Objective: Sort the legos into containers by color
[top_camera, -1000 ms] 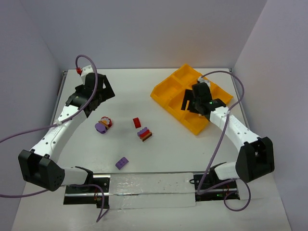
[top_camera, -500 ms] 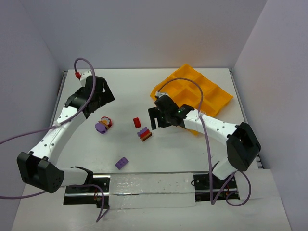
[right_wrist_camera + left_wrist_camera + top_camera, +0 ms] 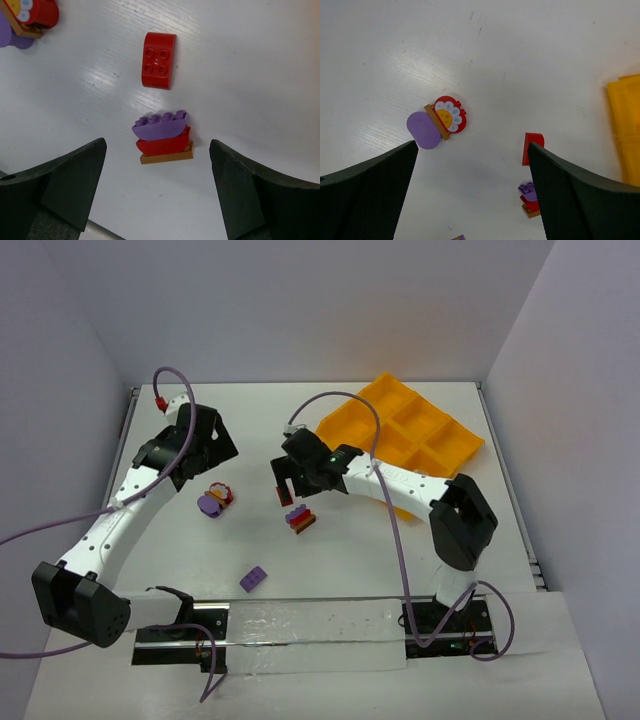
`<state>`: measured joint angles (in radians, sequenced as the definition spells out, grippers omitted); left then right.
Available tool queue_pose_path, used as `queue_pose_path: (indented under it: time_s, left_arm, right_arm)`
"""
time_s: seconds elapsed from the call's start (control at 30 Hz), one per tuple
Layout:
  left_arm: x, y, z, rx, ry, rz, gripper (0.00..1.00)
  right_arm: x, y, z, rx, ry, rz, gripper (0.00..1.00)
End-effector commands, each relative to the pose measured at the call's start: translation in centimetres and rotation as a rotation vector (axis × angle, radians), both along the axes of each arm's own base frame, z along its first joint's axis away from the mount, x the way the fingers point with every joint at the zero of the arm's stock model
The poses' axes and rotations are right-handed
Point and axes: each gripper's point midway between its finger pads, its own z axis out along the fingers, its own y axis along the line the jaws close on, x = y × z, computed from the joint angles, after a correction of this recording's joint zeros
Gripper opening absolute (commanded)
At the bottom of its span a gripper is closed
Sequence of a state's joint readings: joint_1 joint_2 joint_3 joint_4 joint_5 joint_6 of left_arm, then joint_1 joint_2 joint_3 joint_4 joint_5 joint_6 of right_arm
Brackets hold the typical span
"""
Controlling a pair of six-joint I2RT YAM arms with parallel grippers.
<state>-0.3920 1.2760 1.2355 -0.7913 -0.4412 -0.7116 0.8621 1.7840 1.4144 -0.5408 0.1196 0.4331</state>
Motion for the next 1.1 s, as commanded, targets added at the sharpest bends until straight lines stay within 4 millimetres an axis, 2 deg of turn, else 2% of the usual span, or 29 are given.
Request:
queue_pose_path:
  time_s: [0.0,0.1,0.27,0.33,0.4,0.5,0.6,0.73,0.87,0.97,1.07]
  left_arm:
    - [-0.5,-0.2,0.1,-0.018,-0.033,-0.012,0.99]
    - [0.1,-0.8,0.1,-0.042,-0.068,-0.04,0.99]
    - [0.4,-2.2,-3.2,-0.069,-0.006,-0.089,0.99]
    - [0.3,-3.1,-4.4,-0.085,0.027,-0.134,0.99]
    - [0.1,-3.6,-4.8,-0.098,0.047,-0.161,0.99]
    - [-0.4,-3.7,-5.2,-0.107,0.062,-0.173,0.99]
    - [-0.9,-3.4,-5.1,-0.095,0.067,-0.17,0.99]
    - [-1.0,-2.6,-3.9,-0.073,0.024,-0.153,0.99]
    - [-1.3,-1.2,-3.3,-0.018,0.017,-0.117,0.99]
    - [-1.5,-0.2,-3.2,0.027,0.031,-0.091,0.99]
    - [-1.8,0.3,-2.5,0.041,0.016,-0.074,0.99]
  right_arm:
    - [0.8,1.1,-1.0,-0.039,0.009,0.019,0.91]
    - [1.0,2.1,-1.9,-0.042,0.035,0.047,0.91]
    - [1.9,3.8,-2.7,-0.044,0.063,0.055,0.91]
    - [2.4,4.2,-4.0,-0.067,0.077,0.045,0.91]
    - [3.1,4.7,-3.9,-0.066,0.071,0.038,0.9]
    - [3.8,4.9,-5.1,-0.098,0.074,0.016,0.89]
    - [4.6,5.5,-5.8,-0.104,0.076,-0.004,0.86]
    - [5.2,6.0,-6.6,-0.105,0.076,-0.021,0.8]
    - [5.3,5.2,-7.5,-0.138,0.069,-0.057,0.69]
    - [5.2,4.4,-8.4,-0.167,0.075,-0.075,0.65]
    - [4.8,4.0,-8.8,-0.167,0.087,-0.093,0.51]
